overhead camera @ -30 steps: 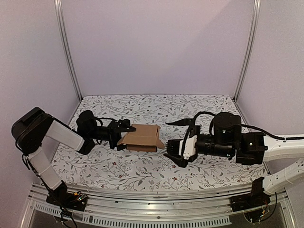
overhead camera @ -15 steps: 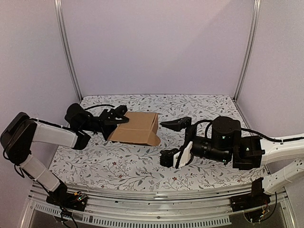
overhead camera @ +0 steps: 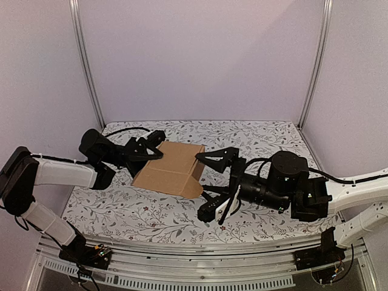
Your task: Fold the paper box
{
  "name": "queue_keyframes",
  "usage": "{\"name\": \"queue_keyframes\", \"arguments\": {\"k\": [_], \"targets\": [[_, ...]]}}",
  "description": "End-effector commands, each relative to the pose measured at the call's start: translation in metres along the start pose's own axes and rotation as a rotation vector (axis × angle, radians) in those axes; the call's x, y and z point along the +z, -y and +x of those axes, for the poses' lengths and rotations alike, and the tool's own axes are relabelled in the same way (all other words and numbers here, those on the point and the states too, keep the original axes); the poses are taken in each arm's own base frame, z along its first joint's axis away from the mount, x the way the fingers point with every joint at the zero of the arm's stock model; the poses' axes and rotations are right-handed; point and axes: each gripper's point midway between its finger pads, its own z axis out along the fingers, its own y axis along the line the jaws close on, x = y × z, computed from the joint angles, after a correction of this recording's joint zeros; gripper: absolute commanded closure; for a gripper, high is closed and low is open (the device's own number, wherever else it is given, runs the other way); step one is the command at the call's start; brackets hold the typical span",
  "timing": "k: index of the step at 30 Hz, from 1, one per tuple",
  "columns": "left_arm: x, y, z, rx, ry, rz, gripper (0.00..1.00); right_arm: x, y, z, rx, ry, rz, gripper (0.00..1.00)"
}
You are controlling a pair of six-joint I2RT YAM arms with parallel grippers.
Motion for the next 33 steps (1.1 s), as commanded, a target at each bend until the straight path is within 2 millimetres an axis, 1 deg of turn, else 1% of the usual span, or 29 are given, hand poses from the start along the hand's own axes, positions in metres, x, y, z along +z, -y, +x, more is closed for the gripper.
{"name": "queue_keyframes", "arguments": {"k": [1,7,13,17,20,21,25,27,28,29,30,32,33], "targets": [[0.005,0.035,0.026,0.113,-0.083,0.048,1.00,0.005,0.006,-0.004,-0.104,0.004,0.033,0.01],[0.007,0.032,0.034,0.100,-0.108,0.040,1.00,0.011,0.005,-0.009,-0.179,-0.001,0.030,0.02],[0.008,0.031,0.039,0.095,-0.129,0.035,1.00,0.013,0.011,-0.011,-0.195,-0.004,0.041,0.11],[0.010,0.027,0.042,0.088,-0.135,0.033,1.00,0.016,0.012,-0.012,-0.201,-0.009,0.041,0.16],[0.010,0.024,0.043,0.084,-0.136,0.031,1.00,0.017,0.010,-0.013,-0.208,-0.008,0.036,0.21],[0.010,0.023,0.042,0.084,-0.138,0.030,1.00,0.017,0.010,-0.012,-0.208,-0.009,0.035,0.25],[0.010,0.021,0.041,0.075,-0.133,0.030,1.00,0.017,0.008,-0.013,-0.211,-0.010,0.025,0.35],[0.010,0.020,0.040,0.073,-0.133,0.029,0.95,0.017,0.007,-0.011,-0.209,-0.020,0.022,0.41],[0.010,0.021,0.040,0.075,-0.133,0.030,0.83,0.017,0.007,-0.011,-0.207,-0.023,0.022,0.42],[0.010,0.023,0.041,0.084,-0.133,0.032,0.73,0.016,0.008,-0.010,-0.199,-0.027,0.024,0.43],[0.010,0.026,0.041,0.100,-0.135,0.035,0.68,0.015,0.009,-0.009,-0.193,-0.033,0.024,0.45],[0.010,0.033,0.043,0.128,-0.137,0.041,0.60,0.013,0.009,-0.005,-0.176,-0.052,0.023,0.47],[0.010,0.036,0.044,0.139,-0.138,0.044,0.54,0.011,0.009,-0.003,-0.159,-0.060,0.023,0.48]]}}
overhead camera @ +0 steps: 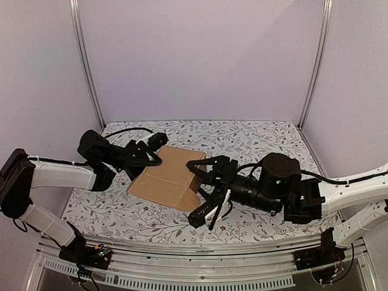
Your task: Fold the paper box
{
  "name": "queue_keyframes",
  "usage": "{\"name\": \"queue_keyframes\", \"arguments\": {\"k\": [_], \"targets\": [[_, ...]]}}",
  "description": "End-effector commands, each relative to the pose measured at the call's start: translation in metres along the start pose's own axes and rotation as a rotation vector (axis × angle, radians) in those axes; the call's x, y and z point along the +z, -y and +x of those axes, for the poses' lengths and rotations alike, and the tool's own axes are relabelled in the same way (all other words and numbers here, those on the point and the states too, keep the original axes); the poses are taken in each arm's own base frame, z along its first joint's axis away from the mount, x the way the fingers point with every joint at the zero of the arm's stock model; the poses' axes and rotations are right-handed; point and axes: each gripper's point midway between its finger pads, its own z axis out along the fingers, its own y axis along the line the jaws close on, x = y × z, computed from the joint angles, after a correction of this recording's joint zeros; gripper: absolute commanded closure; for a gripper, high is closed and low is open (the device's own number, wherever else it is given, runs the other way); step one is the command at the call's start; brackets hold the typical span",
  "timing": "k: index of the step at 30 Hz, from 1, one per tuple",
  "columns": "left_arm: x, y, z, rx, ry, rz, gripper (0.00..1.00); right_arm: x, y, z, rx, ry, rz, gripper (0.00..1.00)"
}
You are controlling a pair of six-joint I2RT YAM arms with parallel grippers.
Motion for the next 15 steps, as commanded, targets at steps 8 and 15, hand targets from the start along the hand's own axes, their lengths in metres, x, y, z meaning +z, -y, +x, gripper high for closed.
{"name": "queue_keyframes", "arguments": {"k": [8,15], "targets": [[0.000,0.042,0.014,0.179,-0.028,0.055,0.01,-0.020,-0.004,0.021,0.144,-0.108,-0.038,0.50],[-0.011,0.037,-0.006,0.204,0.047,0.054,0.00,-0.043,-0.021,0.041,0.265,-0.182,-0.109,0.51]]}}
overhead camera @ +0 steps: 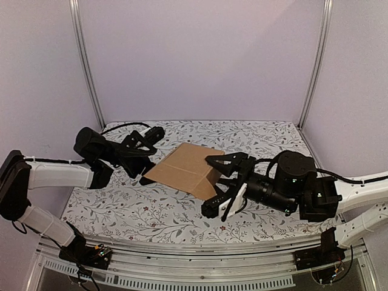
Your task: Fold the paper box
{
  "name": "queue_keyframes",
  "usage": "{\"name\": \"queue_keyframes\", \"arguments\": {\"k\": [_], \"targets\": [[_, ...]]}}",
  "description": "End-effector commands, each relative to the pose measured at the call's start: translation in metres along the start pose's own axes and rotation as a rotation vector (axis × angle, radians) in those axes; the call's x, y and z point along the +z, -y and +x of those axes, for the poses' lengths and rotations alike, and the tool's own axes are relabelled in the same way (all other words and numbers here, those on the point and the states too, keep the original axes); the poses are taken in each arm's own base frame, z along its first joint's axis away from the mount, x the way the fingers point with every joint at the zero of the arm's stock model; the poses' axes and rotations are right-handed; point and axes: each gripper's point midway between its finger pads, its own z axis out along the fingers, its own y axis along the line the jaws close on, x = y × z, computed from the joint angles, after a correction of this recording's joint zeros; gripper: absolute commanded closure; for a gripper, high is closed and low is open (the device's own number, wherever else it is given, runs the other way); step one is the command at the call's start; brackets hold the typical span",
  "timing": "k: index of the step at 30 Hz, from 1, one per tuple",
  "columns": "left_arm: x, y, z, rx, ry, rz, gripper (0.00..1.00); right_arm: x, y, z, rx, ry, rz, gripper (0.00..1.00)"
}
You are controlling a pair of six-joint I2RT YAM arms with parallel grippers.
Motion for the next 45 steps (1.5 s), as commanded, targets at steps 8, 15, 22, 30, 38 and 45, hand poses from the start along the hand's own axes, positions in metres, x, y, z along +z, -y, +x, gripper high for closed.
{"name": "queue_keyframes", "arguments": {"k": [8,15,22,30,38,45], "targets": [[-0.017,0.009,-0.024,0.196,0.129,0.020,0.00,-0.038,-0.021,0.054,0.478,-0.172,-0.126,0.53],[-0.026,-0.021,-0.034,0.322,0.208,-0.264,0.00,-0.047,-0.036,0.084,0.833,-0.268,-0.191,0.53],[-0.049,-0.039,-0.038,0.398,0.272,-0.565,0.00,-0.045,-0.047,0.094,1.158,-0.269,-0.272,0.57],[-0.059,-0.046,-0.049,0.480,0.329,-0.735,0.04,-0.031,-0.066,0.068,1.328,-0.161,-0.504,0.57],[-0.043,-0.063,-0.050,0.492,0.276,-0.791,0.13,0.006,-0.096,0.067,1.367,-0.121,-0.583,0.62],[-0.043,-0.091,-0.057,0.468,0.271,-0.885,0.20,0.026,-0.108,0.069,1.330,-0.111,-0.582,0.63]]}}
